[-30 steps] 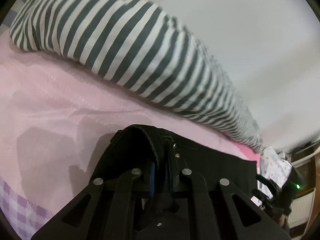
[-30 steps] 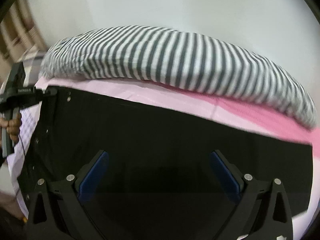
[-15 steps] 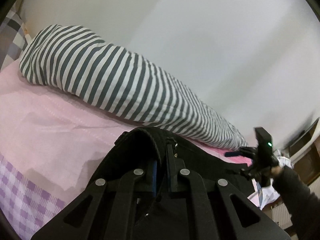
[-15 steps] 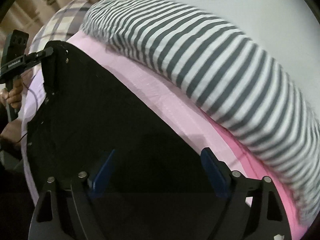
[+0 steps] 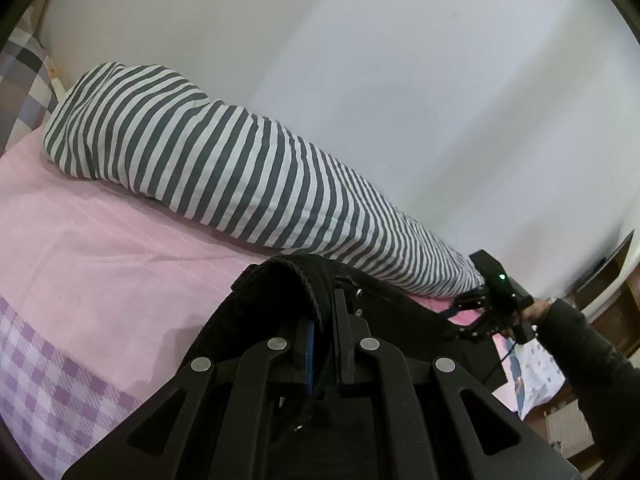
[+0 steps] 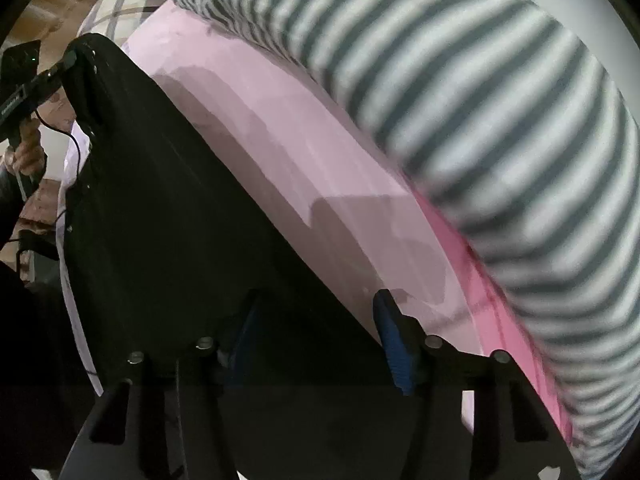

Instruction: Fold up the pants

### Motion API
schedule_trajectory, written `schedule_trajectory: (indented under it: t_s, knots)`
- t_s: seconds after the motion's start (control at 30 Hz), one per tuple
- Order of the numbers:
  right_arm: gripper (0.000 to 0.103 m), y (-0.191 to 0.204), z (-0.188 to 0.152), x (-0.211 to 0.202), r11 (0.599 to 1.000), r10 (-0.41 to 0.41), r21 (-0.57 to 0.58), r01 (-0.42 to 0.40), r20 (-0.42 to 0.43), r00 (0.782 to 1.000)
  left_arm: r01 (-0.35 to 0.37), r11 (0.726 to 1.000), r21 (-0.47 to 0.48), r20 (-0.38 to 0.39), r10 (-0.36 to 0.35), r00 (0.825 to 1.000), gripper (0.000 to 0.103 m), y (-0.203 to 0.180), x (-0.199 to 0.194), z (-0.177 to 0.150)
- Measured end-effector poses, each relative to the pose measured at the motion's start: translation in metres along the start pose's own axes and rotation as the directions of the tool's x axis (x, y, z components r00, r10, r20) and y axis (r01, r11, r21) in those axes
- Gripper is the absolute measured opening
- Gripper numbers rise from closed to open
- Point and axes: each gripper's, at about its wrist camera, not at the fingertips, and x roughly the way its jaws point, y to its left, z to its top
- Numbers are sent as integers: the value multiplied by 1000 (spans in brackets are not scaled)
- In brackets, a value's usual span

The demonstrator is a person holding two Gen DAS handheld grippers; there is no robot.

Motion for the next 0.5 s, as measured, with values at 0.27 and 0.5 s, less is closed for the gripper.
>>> schedule_trajectory:
  t_s: [0.27,0.5]
  knots:
    - [20,-22,-32,-13,993,-109,55,108,3,994,-17,1000,-5,4,17,1000,7,-1,1,-1]
    - [12,-22,-52,-31,967,-246,92,239,75,966,-65,997,38,11,65,998,7,-5,0,-3]
